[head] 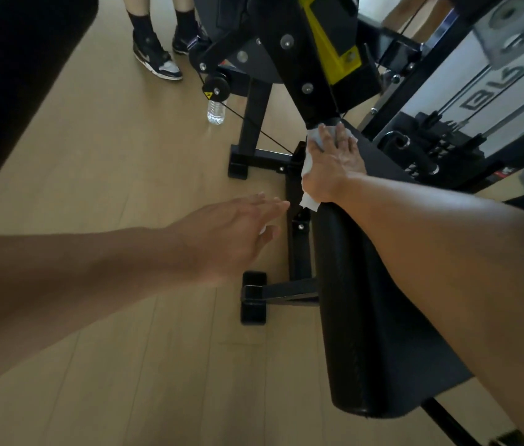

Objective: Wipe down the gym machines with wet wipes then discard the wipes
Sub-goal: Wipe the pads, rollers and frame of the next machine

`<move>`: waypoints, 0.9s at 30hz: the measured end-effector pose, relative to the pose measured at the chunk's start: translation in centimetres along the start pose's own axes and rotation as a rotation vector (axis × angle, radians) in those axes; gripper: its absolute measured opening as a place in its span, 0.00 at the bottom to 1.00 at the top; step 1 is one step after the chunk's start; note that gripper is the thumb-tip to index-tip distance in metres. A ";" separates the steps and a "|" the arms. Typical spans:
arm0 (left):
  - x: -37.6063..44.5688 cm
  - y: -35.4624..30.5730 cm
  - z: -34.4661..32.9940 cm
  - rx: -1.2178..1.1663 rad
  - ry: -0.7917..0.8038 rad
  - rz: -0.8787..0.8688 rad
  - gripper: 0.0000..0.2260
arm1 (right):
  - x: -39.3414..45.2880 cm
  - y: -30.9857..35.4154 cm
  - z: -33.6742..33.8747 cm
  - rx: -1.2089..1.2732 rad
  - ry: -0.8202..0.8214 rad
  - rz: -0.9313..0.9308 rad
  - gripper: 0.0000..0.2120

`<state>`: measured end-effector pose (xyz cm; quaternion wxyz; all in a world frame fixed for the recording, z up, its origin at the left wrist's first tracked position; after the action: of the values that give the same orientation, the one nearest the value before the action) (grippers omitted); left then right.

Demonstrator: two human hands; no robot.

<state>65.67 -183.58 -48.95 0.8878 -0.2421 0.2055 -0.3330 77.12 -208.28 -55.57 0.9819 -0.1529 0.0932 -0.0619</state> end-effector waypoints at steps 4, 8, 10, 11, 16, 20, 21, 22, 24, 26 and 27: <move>0.2 0.6 -0.2 0.003 -0.016 -0.015 0.22 | 1.2 0.3 0.1 -0.047 -0.009 -0.023 0.43; 0.2 0.4 0.1 -0.002 -0.031 -0.028 0.21 | 1.6 0.4 0.0 0.213 -0.058 -0.237 0.43; 0.3 0.1 0.3 -0.003 -0.037 -0.036 0.22 | 1.6 0.3 0.2 0.354 -0.044 -0.399 0.39; 0.2 -0.1 0.3 -0.002 -0.035 -0.037 0.22 | 1.4 0.3 0.3 0.358 -0.024 -0.436 0.38; -0.3 -1.3 0.0 0.006 0.019 -0.046 0.22 | -3.1 0.3 -0.2 0.275 0.022 -0.358 0.36; -1.3 -2.4 -0.5 0.008 0.067 -0.066 0.21 | -10.5 0.4 -1.7 0.278 0.020 -0.249 0.37; -1.5 -2.8 -0.9 0.009 0.078 -0.081 0.21 | -12.7 0.3 -2.6 0.256 0.009 -0.228 0.39; -1.8 -3.2 -1.5 0.009 0.099 -0.089 0.21 | -15.2 0.3 -3.4 0.261 -0.002 -0.207 0.40; -2.7 -3.9 -3.1 -0.007 0.147 -0.087 0.22 | -20.9 0.6 -4.4 0.316 -0.037 -0.181 0.41; -4.2 -4.1 -4.9 -0.020 0.206 -0.062 0.21 | -26.7 1.0 -4.8 0.291 -0.088 -0.162 0.42; -5.4 -4.0 -6.0 -0.034 0.225 -0.041 0.21 | -29.2 1.3 -4.9 0.267 -0.095 -0.151 0.41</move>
<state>56.82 -184.25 -50.40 0.8478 -0.2225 0.3046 -0.3728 47.77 -204.07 -55.77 0.9893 -0.0301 0.0260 -0.1403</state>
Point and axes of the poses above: each hand's wrist, its own x-axis towards the middle knuckle, its own z-axis out of the back of the hand, y = z × x, the point moved 1 cm from there along x, towards the middle knuckle
